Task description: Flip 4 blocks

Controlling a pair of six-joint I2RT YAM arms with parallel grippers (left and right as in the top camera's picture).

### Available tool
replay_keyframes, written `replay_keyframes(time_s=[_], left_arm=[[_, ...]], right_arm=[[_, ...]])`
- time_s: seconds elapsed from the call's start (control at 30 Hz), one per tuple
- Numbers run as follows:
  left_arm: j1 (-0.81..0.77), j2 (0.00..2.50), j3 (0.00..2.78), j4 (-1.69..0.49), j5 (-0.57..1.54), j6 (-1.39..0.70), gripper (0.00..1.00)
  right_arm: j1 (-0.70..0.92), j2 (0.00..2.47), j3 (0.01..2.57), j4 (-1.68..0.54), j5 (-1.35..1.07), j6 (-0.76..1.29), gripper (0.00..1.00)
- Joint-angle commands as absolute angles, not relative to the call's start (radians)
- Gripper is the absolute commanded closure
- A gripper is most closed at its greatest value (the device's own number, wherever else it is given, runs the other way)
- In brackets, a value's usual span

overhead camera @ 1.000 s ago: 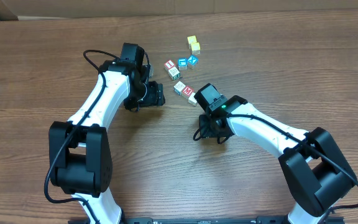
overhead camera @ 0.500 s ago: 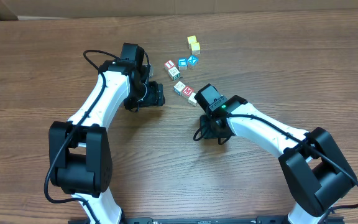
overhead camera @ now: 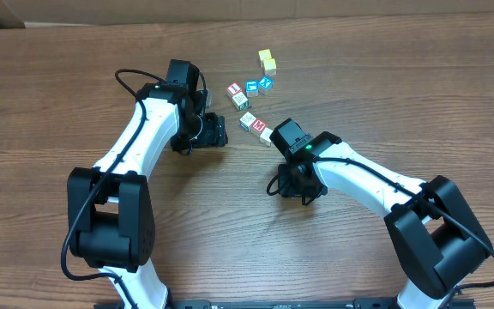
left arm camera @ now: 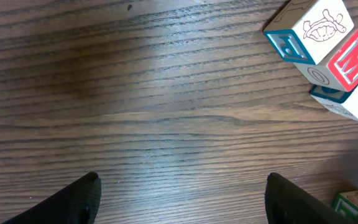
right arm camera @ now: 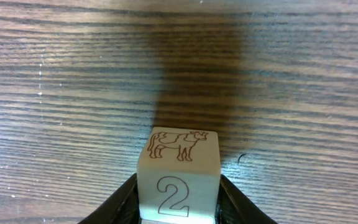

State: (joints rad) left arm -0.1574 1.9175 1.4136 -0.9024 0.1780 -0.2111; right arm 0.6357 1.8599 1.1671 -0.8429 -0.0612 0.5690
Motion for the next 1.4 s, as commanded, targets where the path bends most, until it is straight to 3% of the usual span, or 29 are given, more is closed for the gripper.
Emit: replay_keyframes(time_s=[0.0, 0.07, 0.13, 0.17, 0.5, 0.73, 0.87, 1.17, 1.27, 1.37], left_arm=[[-0.158, 1.924, 1.42, -0.903, 0.168, -0.214, 0.23], [-0.158, 1.924, 1.42, -0.903, 0.168, -0.214, 0.23], [-0.158, 1.924, 1.42, -0.903, 0.168, -0.214, 0.23], [-0.158, 1.924, 1.42, -0.903, 0.168, -0.214, 0.23], [-0.157, 1.924, 1.42, -0.9, 0.145, -0.214, 0.23], [-0.156, 1.924, 1.42, -0.888, 0.094, -0.313, 0.22], [-0.156, 1.924, 1.42, -0.89, 0.097, -0.318, 0.0], [-0.157, 1.924, 1.42, -0.897, 0.024, -0.319, 0.0], [-0.156, 1.924, 1.42, -0.896, -0.012, -0.329, 0.0], [-0.156, 1.924, 1.42, -0.891, -0.01, -0.33, 0.0]], right_arm=[[0.634, 1.857, 1.193, -0.844, -0.073, 0.585, 0.62], [0.634, 1.857, 1.193, -0.844, -0.073, 0.585, 0.58], [0.633, 1.857, 1.193, -0.844, -0.073, 0.584, 0.43], [0.633, 1.857, 1.193, -0.843, -0.073, 0.582, 0.4], [0.569, 1.855, 1.438, -0.926, -0.07, 0.462, 0.24], [0.561, 1.861, 1.497, -0.749, -0.03, 0.471, 0.24], [0.574, 1.897, 1.493, -0.68, 0.003, 0.469, 0.23], [0.594, 2.052, 1.493, -0.597, 0.037, 0.389, 0.23], [0.594, 2.088, 1.493, -0.596, 0.036, 0.393, 0.29], [0.596, 2.093, 1.493, -0.609, 0.036, 0.393, 0.43]])
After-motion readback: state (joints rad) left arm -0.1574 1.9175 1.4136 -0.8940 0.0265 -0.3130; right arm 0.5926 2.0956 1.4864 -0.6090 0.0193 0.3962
